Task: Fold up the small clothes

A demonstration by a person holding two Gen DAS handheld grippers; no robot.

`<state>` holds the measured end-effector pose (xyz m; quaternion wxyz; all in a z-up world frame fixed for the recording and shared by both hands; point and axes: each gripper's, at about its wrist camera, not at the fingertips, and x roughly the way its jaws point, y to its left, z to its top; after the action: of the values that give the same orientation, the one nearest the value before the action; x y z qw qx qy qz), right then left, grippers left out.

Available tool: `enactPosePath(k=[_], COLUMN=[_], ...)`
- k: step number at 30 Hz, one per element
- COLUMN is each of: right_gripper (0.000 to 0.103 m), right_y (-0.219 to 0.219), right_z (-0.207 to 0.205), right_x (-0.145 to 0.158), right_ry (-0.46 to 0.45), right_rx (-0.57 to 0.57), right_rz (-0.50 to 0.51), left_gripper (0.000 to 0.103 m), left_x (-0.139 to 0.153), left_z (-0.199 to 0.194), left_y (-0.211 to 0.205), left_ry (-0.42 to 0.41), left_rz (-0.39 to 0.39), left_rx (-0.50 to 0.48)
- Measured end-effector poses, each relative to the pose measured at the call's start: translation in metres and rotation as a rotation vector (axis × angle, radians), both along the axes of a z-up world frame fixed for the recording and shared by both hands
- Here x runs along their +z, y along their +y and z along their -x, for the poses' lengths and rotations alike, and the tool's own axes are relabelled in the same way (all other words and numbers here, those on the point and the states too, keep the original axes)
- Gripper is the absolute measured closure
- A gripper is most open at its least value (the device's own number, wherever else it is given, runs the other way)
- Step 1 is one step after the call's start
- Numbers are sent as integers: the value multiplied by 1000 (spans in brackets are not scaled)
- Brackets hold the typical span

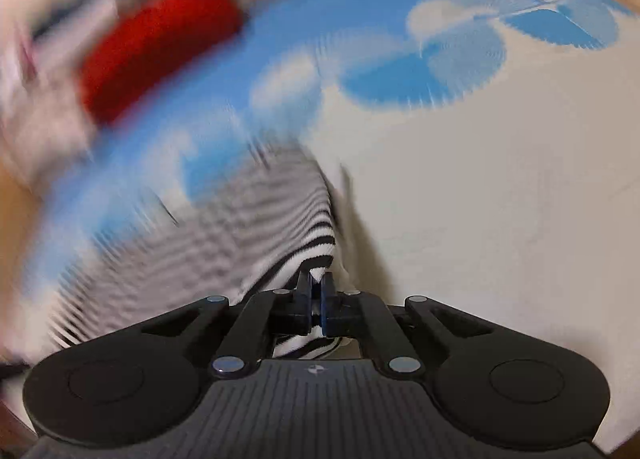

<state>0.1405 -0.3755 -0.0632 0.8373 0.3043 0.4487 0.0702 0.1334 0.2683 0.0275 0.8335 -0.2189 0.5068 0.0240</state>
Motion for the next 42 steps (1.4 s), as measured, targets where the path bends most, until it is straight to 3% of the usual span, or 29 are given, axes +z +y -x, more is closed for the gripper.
enactPosePath(k=[2, 4, 6, 9, 13, 16, 19, 21, 24, 27, 29, 32, 35, 36, 37, 38, 39, 41, 42], right_gripper=[100, 101, 101, 100, 95, 95, 94, 88, 79, 76, 76, 75, 74, 66, 58, 57, 57, 58, 58], right_y=[-4, -1, 8, 19, 19, 20, 28, 41, 61, 63, 64, 64, 59, 58, 59, 57, 55, 54, 53], right_z=[2, -1, -3, -4, -7, -7, -12, -21, -26, -31, -33, -32, -30, -31, -33, -32, -33, -32, -32], right_x=[-8, -36, -52, -53, -37, -12, -7, -23, -60, -56, -49, -39, -53, -59, -59, -58, -58, -55, -53], right_ry=[75, 257, 350, 367, 318, 135, 48, 115, 316, 299, 270, 178, 257, 281, 283, 277, 274, 265, 252], right_rx=[12, 57, 112, 160, 99, 74, 126, 206, 303, 282, 276, 284, 305, 308, 297, 292, 286, 278, 280], right_rz=[68, 136, 184, 261, 347, 280, 178, 174, 335, 341, 349, 342, 412, 423, 429, 426, 413, 403, 405], left_gripper=[103, 102, 102, 100, 96, 96, 91, 76, 65, 65, 66, 66, 66, 69, 71, 78, 78, 80, 80], left_x=[-11, -36, -45, -42, -15, -7, -20, -33, -56, -67, -56, -40, -48, -57, -68, -73, -76, -64, -54], left_z=[3, -1, -5, -6, -4, -8, -21, -27, -33, -40, -46, -59, -70, -76, -81, -82, -83, -81, -80], left_y=[0, -1, -11, -20, -25, -34, -60, -78, -104, -95, -88, -86, -82, -79, -76, -70, -64, -58, -61], left_ry=[95, 257, 313, 308, 121, 32, 65, 116, 190, 239, 176, 54, 66, 105, 167, 213, 243, 224, 173], left_rz=[-92, -130, -166, -210, -208, -108, -50, -91, -230, -302, -330, -344, -296, -302, -336, -377, -435, -551, -557], left_rx=[-9, -19, -74, -86, -72, -120, -232, -302, -386, -290, -183, -113, -66, -54, -28, 13, 78, 171, 170])
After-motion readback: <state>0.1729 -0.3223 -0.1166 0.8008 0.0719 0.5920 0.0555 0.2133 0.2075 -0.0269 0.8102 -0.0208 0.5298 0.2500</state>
